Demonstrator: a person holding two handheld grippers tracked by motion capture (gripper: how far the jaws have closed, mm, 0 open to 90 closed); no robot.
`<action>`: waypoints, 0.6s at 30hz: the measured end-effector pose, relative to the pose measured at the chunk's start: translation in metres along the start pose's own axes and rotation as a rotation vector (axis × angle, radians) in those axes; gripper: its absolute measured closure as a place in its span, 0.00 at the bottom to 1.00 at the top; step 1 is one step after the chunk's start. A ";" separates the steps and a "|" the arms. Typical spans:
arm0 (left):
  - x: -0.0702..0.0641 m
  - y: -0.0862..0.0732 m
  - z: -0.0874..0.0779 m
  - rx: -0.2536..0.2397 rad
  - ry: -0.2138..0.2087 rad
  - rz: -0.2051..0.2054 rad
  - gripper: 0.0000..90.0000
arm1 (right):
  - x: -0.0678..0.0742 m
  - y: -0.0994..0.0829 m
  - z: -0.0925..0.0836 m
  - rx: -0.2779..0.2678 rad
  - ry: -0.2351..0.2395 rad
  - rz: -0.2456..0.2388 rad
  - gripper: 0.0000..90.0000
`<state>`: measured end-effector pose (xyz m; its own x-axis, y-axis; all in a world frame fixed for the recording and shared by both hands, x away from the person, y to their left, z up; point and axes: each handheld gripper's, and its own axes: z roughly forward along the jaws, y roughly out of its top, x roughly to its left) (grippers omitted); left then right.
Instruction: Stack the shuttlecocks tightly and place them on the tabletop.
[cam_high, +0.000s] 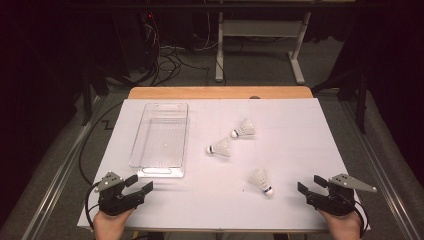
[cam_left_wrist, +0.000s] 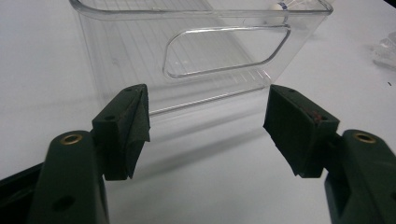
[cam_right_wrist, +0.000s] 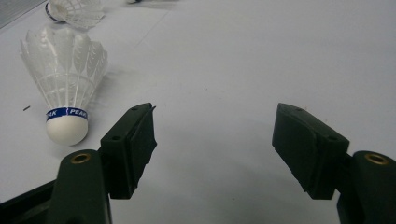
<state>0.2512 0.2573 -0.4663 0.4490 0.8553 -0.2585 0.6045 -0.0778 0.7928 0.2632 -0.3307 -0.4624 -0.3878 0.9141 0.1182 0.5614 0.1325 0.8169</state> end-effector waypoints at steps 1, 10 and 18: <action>0.000 0.000 0.000 0.003 -0.002 -0.001 0.35 | 0.001 0.001 0.001 0.007 0.006 -0.002 0.34; 0.000 0.000 -0.001 -0.005 -0.005 -0.006 0.35 | 0.003 0.009 0.004 -0.001 0.020 -0.009 0.35; -0.001 0.000 -0.001 -0.002 -0.007 -0.001 0.35 | 0.006 0.019 0.009 -0.013 0.044 -0.006 0.35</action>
<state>0.2500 0.2567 -0.4660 0.4531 0.8518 -0.2630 0.6036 -0.0760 0.7936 0.2778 -0.3190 -0.4514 -0.4227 0.8958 0.1376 0.5492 0.1325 0.8251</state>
